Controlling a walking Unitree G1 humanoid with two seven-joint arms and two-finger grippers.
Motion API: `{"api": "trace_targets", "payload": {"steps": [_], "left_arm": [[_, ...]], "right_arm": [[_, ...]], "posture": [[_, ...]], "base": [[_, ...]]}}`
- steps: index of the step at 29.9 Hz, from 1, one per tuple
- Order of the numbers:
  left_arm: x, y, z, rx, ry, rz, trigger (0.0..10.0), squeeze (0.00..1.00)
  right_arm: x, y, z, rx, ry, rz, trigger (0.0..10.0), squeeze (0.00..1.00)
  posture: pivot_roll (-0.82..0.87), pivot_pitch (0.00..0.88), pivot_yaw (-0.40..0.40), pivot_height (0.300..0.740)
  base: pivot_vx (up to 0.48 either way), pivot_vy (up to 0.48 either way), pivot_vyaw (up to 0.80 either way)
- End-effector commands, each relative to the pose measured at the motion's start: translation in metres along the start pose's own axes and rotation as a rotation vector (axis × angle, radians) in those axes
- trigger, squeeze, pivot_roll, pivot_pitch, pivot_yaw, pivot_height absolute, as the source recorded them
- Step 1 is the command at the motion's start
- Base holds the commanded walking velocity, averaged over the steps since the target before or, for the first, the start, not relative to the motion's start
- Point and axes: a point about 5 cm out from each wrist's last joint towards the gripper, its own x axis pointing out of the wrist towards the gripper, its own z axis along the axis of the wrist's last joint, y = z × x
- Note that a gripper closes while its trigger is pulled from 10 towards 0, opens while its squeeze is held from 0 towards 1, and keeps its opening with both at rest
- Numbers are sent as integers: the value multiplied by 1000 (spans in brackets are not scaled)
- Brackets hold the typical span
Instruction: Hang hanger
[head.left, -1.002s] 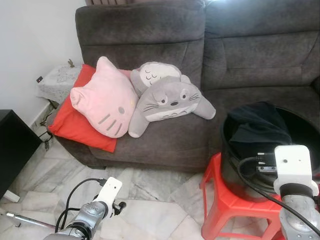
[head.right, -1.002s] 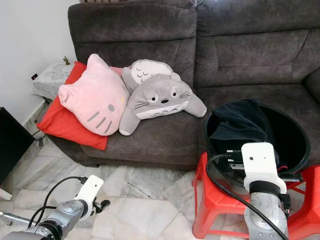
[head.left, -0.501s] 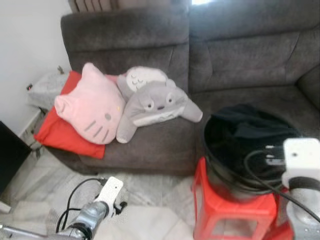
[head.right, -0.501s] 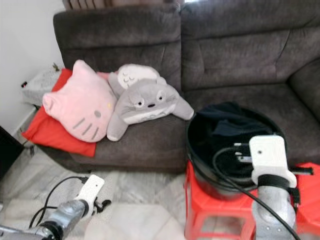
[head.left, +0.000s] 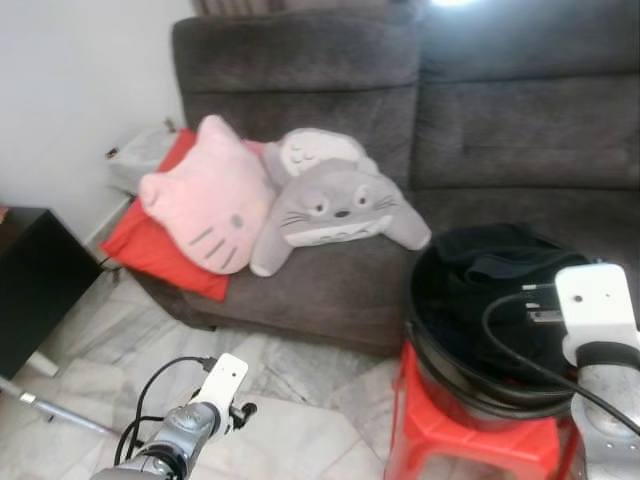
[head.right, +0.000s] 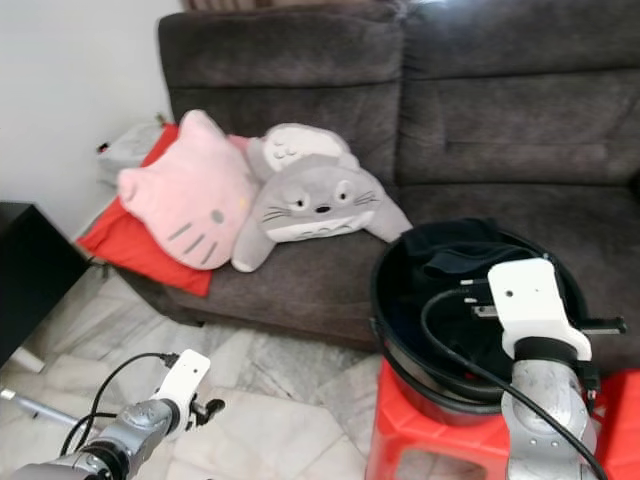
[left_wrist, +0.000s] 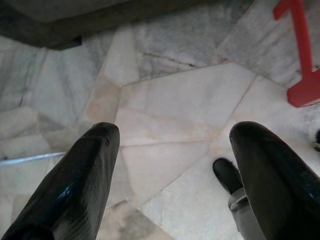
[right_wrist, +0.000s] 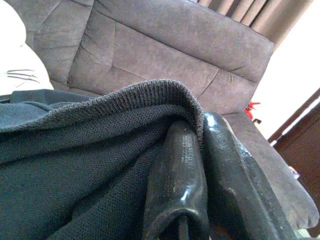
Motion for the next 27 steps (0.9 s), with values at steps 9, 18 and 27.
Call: {"api": "trace_targets", "payload": {"steps": [9,18,27], "left_arm": [[-2,9,-4,-3,16,22,10000,0],[-2,9,-3,-4,15,21,10000,0],[-2,9,-3,-5,14,18,10000,0]], "right_arm": [[-4,14,20,-32,-120,269,0,0],[-10,11,27,-63,-184,381,0,0],[-32,10,11,-5,-72,274,0,0]], "posture": [[-282,0,135,740],[-285,0,134,740],[-285,0,134,740]], "base": [[0,0,0],[0,0,0],[0,0,0]]}}
